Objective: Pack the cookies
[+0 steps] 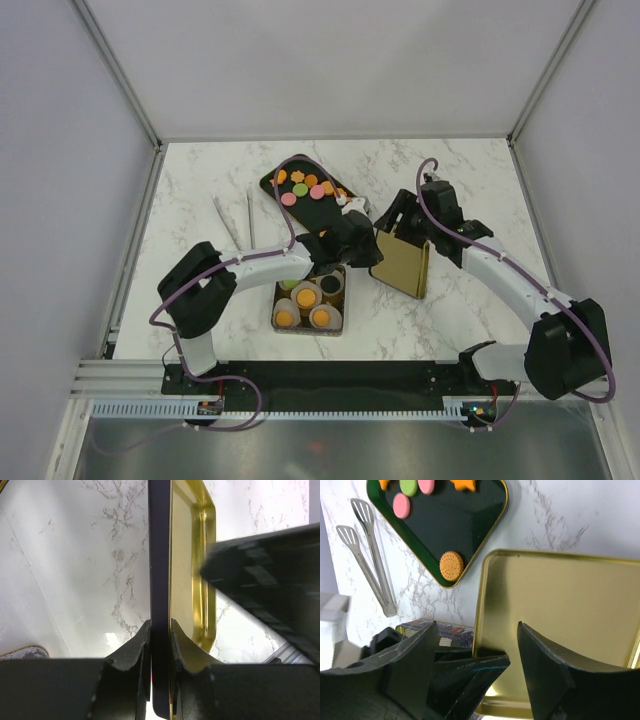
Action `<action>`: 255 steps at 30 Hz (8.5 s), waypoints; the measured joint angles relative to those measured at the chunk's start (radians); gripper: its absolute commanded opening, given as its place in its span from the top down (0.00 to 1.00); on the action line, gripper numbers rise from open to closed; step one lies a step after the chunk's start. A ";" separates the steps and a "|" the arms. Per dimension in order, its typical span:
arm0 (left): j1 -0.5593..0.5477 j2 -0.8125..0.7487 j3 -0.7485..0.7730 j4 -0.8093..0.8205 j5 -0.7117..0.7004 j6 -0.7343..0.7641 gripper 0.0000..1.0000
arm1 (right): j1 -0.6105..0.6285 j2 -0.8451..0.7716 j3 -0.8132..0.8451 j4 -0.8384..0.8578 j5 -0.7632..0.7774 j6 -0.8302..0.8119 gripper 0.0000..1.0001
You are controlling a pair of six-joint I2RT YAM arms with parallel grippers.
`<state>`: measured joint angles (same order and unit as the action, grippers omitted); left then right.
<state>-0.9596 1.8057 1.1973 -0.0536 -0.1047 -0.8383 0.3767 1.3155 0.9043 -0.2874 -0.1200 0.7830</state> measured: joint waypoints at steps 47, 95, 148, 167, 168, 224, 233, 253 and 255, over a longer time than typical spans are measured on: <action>0.330 -0.102 0.258 -0.635 0.407 0.201 0.97 | 0.921 0.118 0.130 -0.137 1.139 -0.743 0.20; 0.348 -0.172 0.343 -0.673 0.412 0.227 0.16 | 0.883 0.249 0.192 -0.156 1.269 -0.810 1.00; 0.610 -1.131 -0.593 -0.494 0.315 0.168 0.05 | 0.443 0.105 -0.474 1.249 -0.310 0.578 1.00; 0.576 -1.044 -0.734 -0.346 0.311 0.138 0.06 | 0.426 0.323 -0.557 1.523 -0.332 0.694 1.00; 0.575 -1.038 -0.737 -0.336 0.311 0.138 0.06 | 0.422 0.332 -0.560 1.529 -0.335 0.699 1.00; 0.273 -0.637 -0.640 -0.179 0.139 0.132 0.08 | 0.037 -0.103 -0.745 0.976 -0.496 0.468 0.56; 0.251 -0.612 -0.619 -0.180 0.133 0.132 0.08 | -0.053 -0.266 -0.686 0.634 -0.475 0.312 0.50; 0.245 -0.475 -0.452 -0.253 0.132 0.222 0.08 | 0.001 -0.296 -0.556 0.335 -0.235 0.026 0.02; 0.245 -0.455 -0.431 -0.261 0.132 0.236 0.08 | 0.023 -0.296 -0.542 0.333 -0.215 0.019 0.02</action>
<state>-0.7151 1.3502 0.7658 -0.3141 0.0277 -0.6022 0.3996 1.0191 0.3626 0.0456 -0.3347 0.8024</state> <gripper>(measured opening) 0.923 0.974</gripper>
